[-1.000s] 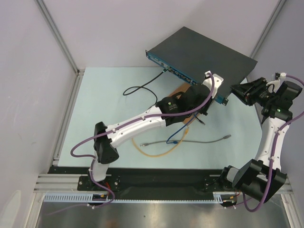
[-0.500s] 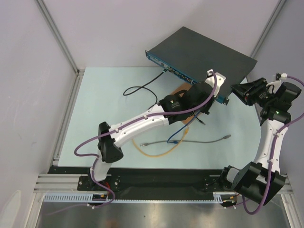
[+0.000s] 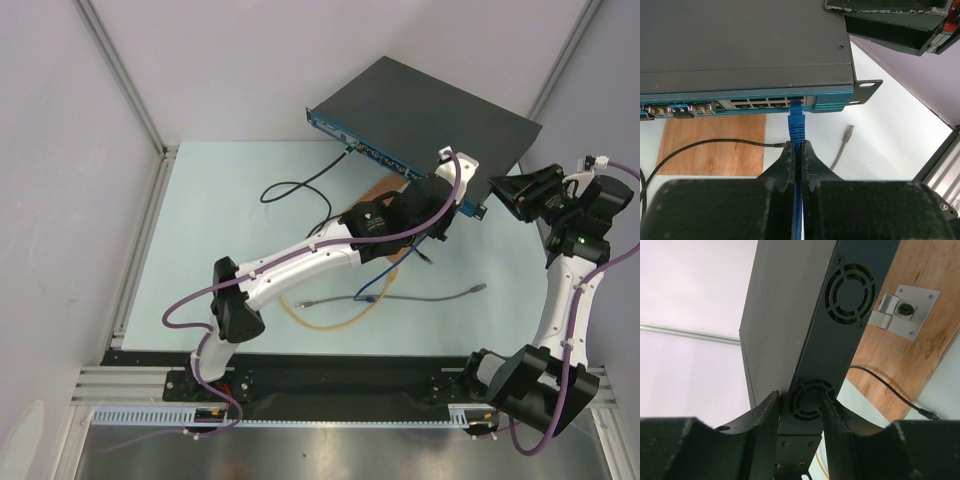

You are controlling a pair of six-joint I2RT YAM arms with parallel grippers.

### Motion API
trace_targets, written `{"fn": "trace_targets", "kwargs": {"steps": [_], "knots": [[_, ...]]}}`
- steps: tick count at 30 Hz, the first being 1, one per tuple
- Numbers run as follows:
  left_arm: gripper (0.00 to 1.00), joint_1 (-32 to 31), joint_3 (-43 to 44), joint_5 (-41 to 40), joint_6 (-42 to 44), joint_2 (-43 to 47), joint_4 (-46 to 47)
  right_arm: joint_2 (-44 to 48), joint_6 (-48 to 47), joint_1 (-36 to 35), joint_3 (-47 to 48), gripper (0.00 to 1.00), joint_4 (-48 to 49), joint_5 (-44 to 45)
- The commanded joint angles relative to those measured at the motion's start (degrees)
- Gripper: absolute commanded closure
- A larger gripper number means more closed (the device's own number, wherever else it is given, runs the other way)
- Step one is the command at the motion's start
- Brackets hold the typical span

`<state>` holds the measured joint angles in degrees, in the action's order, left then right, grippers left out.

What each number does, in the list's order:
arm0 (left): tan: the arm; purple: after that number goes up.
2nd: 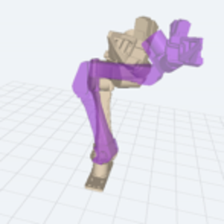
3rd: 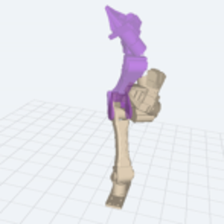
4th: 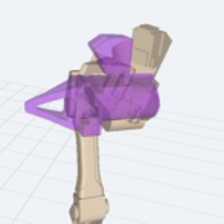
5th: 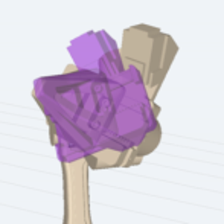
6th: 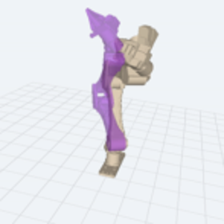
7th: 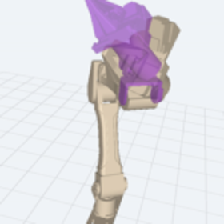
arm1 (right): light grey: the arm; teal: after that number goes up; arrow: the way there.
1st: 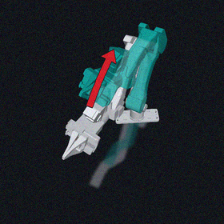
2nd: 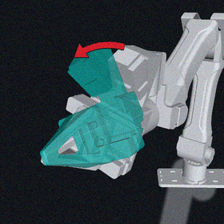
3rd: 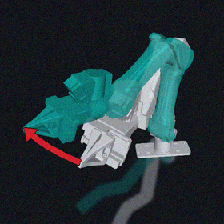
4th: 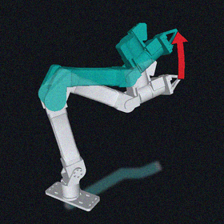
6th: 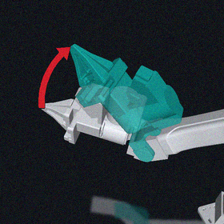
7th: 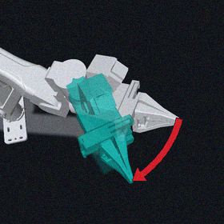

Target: Insert the plug into the switch port

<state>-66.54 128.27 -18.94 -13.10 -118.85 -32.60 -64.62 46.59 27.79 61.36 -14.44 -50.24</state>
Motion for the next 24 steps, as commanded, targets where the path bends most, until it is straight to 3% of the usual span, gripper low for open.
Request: {"fn": "trace_targets", "kwargs": {"steps": [1, 9, 13, 18, 24], "knots": [[1.00, 1.3, 3.6, -0.8, -2.2, -5.2, 23.5, -1.0, 0.3, -7.9, -2.2, 1.00, -1.5, -8.3], [1.00, 1.3, 4.7, -1.2, -3.2, -5.9, 22.3, -0.9, -0.6, -8.3, -2.6, 1.00, -1.7, -8.6], [0.98, 1.7, 0.4, -0.6, -3.1, -2.7, 22.2, -1.8, -7.7, -7.0, 0.4, 0.98, -6.2, -9.8], [1.00, 1.9, -3.6, -0.2, -3.0, -0.4, 22.1, -3.8, -19.1, -2.1, 8.2, 0.64, -18.5, -13.9], [1.00, 1.9, -4.0, 0.4, -3.2, -0.2, 21.5, -6.5, -34.0, 4.5, 16.0, 0.42, -31.8, -22.0]]}}
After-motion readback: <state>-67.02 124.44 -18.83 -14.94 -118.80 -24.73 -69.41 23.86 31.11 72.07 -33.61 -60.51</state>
